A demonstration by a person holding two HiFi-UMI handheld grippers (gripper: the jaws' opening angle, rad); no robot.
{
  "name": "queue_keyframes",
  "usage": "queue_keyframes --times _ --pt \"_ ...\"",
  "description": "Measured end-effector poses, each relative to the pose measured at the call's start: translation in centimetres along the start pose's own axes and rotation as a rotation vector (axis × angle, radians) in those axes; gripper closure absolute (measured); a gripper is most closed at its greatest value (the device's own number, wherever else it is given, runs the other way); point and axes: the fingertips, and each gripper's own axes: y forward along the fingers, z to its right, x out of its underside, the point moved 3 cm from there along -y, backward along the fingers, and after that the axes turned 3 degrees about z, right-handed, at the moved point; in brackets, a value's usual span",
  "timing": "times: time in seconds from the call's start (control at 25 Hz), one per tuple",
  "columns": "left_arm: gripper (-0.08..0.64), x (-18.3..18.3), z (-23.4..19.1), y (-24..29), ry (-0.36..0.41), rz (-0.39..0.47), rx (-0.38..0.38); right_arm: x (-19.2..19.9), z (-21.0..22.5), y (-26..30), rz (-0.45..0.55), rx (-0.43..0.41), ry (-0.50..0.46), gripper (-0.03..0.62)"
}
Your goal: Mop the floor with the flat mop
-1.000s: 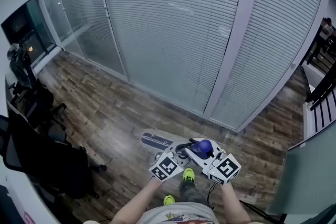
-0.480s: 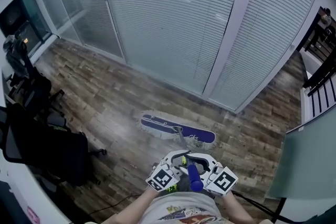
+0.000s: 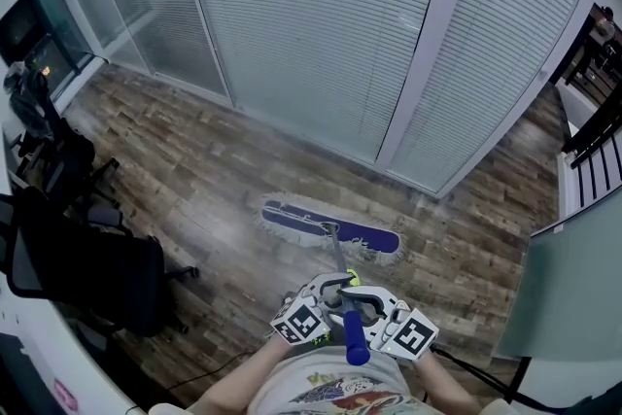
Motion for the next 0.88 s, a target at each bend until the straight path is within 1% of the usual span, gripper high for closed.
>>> queue_keyframes --times 0.16,0.28,0.4,0.48,0.6,0.64,0.72,0.8,0.88 --pt "0.423 0.8 0.2 -0.3 0.024 -0.016 -0.032 -0.1 -0.8 0.6 0.042 0.006 0.018 0.434" --pt "0.423 0.6 -1.0 0.4 0.021 -0.002 -0.061 -0.7 0.6 0.9 0.072 0.000 0.044 0.434" --pt "0.426 -0.1 -2.9 1.1 0.024 0.006 -0.077 -1.2 2.6 1.0 0.054 0.005 0.055 0.436" --pt "0.426 0.0 -3.4 1.3 0.012 -0.002 -0.063 -0.8 3.1 1.0 0.022 0.004 0.067 0.436" --pt "0.426 0.1 -2.9 0.5 0.008 -0.028 -0.011 -1.0 2.5 1.7 0.019 -0.015 0.035 0.436" --pt "0.426 -0.5 -2.6 0.1 0.022 -0.022 0.005 -1.1 2.2 1.8 0.007 -0.014 0.026 0.436" --pt "0.425 -2.6 -1.4 -0.8 0.082 0.009 0.021 -1.1 1.5 1.7 -0.047 -0.001 0.000 0.436" --pt "0.425 -4.6 0.1 -1.5 0.162 0.008 0.017 -1.5 0.7 1.2 -0.085 0.016 -0.015 0.436" --pt "0.425 -6.1 1.3 -2.0 0.207 0.006 -0.003 -2.6 -0.2 0.2 -0.088 0.018 -0.070 0.436"
